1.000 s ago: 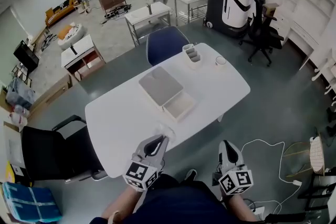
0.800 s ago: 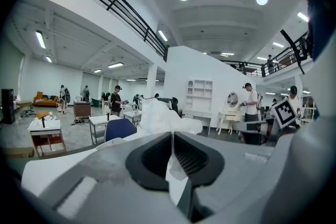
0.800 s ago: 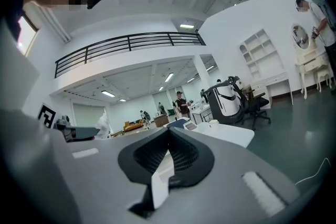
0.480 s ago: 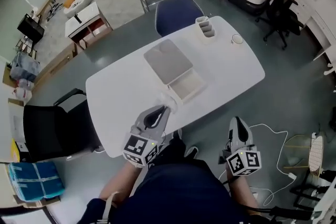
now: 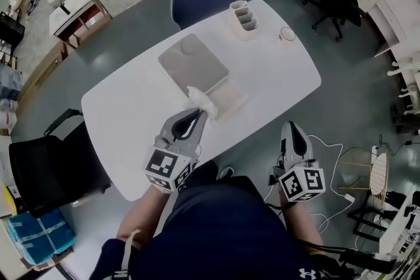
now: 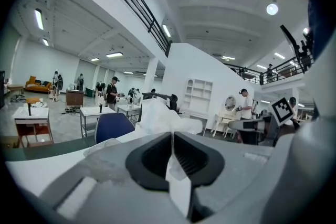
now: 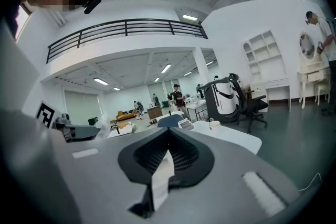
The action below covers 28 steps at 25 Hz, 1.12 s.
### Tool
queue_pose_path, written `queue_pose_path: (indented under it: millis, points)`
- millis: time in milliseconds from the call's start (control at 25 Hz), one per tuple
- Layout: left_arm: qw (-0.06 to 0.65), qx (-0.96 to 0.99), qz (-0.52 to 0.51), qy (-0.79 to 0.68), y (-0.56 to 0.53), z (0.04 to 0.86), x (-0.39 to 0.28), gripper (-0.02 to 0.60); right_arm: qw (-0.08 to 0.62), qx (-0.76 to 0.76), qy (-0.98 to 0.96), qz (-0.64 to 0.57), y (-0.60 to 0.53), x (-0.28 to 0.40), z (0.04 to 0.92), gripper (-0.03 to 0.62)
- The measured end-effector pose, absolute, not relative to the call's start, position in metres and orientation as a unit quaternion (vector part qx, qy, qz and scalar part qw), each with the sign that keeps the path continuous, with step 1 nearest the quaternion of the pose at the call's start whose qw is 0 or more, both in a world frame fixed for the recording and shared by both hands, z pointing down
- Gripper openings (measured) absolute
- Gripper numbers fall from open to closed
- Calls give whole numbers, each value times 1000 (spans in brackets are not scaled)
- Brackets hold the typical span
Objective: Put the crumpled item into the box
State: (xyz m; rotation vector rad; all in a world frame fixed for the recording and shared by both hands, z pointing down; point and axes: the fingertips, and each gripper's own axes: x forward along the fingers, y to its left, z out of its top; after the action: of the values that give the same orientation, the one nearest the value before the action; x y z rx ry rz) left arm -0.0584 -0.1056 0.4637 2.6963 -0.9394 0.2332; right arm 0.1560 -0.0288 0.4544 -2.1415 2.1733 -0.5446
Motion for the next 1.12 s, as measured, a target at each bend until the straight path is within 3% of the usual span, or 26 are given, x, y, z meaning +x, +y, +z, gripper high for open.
queue_pose_path:
  millis: [520, 1120]
  points:
    - [209, 924, 178, -266, -135, 555, -23, 18, -10, -670, 715, -199, -74, 141, 481, 2]
    - [261, 869, 317, -277, -161, 671, 20, 18, 4, -650, 722, -239, -87, 189, 503, 2]
